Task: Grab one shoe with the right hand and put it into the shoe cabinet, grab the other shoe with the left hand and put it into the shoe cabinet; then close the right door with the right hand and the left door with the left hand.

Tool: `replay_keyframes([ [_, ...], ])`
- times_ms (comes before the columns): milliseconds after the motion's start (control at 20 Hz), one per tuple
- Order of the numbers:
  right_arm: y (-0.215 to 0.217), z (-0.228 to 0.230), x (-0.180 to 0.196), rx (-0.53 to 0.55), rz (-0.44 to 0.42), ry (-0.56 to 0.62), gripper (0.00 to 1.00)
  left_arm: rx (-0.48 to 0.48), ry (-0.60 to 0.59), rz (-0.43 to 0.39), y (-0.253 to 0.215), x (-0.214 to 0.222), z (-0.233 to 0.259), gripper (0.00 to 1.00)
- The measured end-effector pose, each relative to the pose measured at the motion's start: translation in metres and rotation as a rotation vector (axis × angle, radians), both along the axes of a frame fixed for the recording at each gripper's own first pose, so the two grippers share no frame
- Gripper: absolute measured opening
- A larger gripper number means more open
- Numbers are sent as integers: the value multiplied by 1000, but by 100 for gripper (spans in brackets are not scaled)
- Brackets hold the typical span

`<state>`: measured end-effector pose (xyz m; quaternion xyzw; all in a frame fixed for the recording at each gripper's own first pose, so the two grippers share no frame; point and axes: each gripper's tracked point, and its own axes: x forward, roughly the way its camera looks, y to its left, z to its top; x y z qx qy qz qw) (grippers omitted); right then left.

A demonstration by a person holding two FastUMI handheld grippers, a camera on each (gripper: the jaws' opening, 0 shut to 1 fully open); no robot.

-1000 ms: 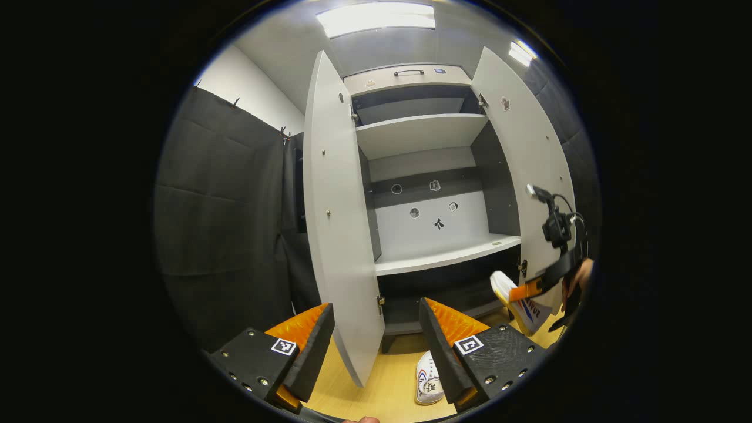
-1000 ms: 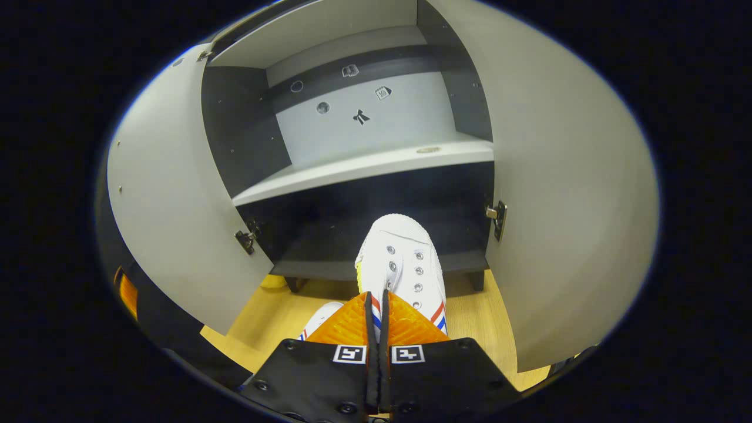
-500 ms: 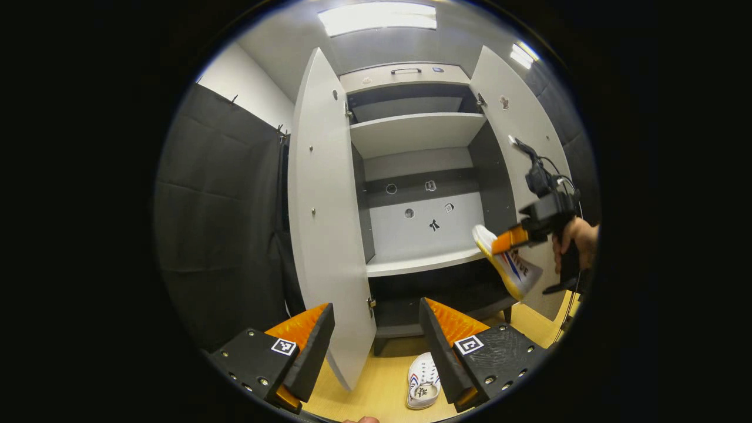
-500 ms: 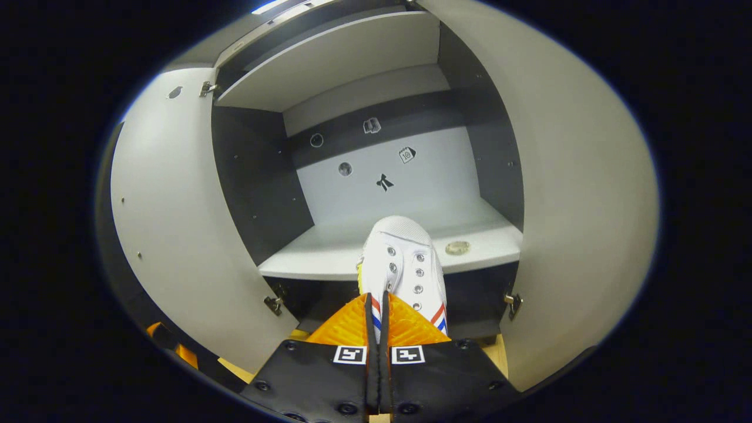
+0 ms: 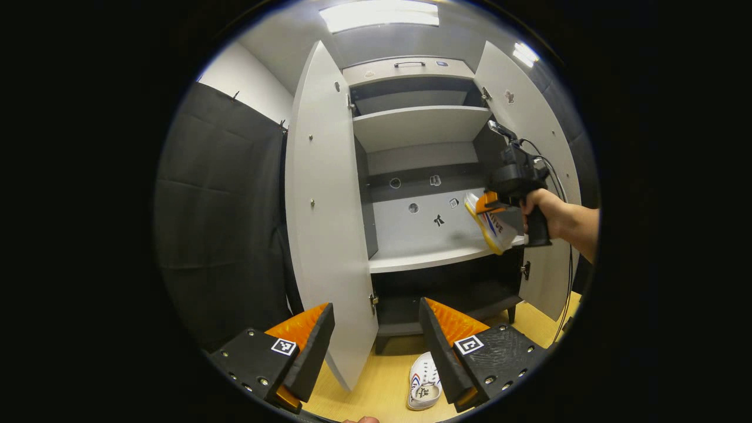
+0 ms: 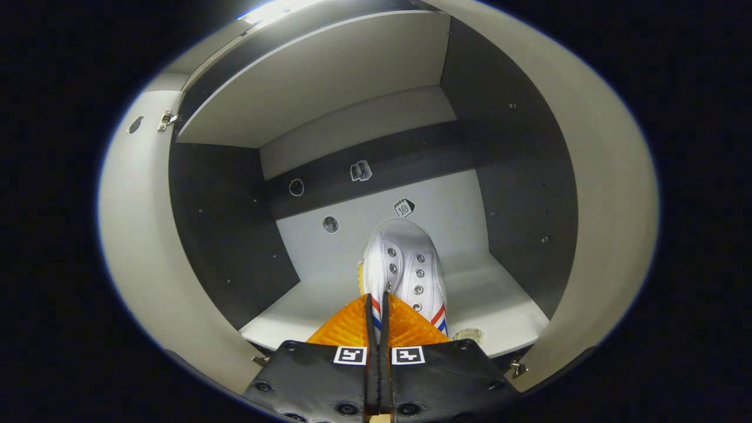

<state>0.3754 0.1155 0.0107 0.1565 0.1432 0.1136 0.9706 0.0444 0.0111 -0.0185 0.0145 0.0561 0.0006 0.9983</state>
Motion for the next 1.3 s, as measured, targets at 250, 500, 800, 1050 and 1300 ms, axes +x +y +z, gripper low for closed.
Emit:
replay_keyframes([
  [250, -3, -22, 53, -28, -70, 57, 1, 6, 6, 17, 7, 1, -2, 79],
  [500, -9, -41, 67, -85, -105, 80, 4, -18, 34, 21, 9, 2, -12, 78],
  [800, -14, 8, 43, -124, -107, -107, 82, -58, 62, -14, -3, 10, -29, 78],
  [1050, -20, 24, -13, -204, -92, -216, 98, -77, 74, -70, -19, 24, -38, 78],
  [1300, -34, 35, -74, -258, -101, -310, 98, -73, 85, -116, -25, 45, -54, 78],
])
